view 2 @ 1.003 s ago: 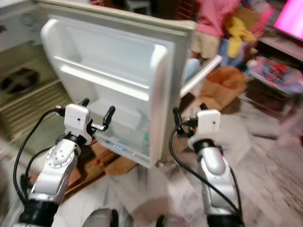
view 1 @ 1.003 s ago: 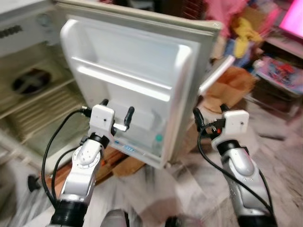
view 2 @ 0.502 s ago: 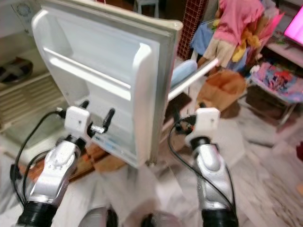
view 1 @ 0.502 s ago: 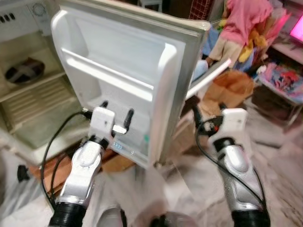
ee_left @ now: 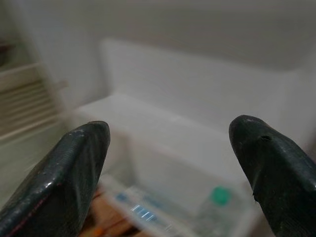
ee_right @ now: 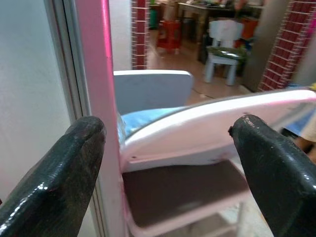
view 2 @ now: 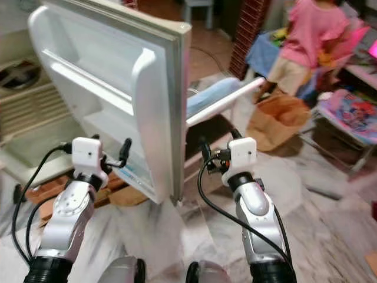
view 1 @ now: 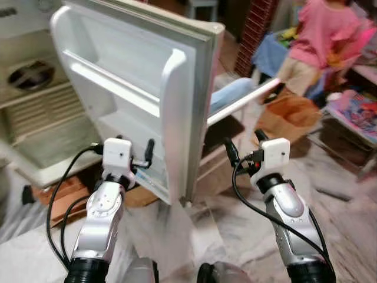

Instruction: Restocking fridge

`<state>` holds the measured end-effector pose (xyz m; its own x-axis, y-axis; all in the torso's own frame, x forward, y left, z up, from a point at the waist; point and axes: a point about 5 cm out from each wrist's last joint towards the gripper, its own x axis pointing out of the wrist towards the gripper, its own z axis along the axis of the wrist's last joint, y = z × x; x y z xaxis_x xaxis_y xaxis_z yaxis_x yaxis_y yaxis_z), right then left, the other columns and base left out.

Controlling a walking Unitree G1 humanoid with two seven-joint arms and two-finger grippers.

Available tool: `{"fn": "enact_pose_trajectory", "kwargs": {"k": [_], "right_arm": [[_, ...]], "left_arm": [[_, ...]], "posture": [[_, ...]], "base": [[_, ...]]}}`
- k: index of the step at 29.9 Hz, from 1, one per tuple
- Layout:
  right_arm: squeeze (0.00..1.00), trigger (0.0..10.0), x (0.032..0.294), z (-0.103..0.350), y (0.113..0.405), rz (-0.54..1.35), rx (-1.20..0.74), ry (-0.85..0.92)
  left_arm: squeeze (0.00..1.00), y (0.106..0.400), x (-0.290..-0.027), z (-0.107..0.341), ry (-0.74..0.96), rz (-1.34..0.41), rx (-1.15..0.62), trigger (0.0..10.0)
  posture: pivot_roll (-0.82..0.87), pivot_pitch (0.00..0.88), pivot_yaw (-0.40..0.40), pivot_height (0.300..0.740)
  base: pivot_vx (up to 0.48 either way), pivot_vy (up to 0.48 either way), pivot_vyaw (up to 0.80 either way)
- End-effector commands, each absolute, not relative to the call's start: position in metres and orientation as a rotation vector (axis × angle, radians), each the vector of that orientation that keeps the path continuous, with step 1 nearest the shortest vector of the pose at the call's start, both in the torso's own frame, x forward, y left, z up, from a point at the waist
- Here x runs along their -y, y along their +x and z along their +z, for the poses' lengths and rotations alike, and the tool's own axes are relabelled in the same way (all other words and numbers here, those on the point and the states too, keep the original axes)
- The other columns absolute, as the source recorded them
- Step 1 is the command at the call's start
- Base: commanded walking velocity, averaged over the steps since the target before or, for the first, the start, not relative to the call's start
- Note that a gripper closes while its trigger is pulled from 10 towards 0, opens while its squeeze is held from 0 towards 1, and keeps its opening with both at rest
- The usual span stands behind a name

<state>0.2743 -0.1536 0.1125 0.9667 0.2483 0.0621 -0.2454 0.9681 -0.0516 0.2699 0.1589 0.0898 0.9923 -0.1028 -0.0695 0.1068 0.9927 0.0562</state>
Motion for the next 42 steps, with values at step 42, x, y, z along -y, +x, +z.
{"fn": "enact_pose_trajectory", "kwargs": {"k": [42], "right_arm": [[0.00, 10.0, 0.097, 0.175, 0.282, 0.938, 0.157, 0.465]], "left_arm": [[0.00, 0.227, -0.147, 0.039, 0.028, -0.436, -0.488, 10.0]], "posture": [[0.04, 0.100, -0.014, 0.740]], "base": [[0.000, 0.000, 0.35]]}}
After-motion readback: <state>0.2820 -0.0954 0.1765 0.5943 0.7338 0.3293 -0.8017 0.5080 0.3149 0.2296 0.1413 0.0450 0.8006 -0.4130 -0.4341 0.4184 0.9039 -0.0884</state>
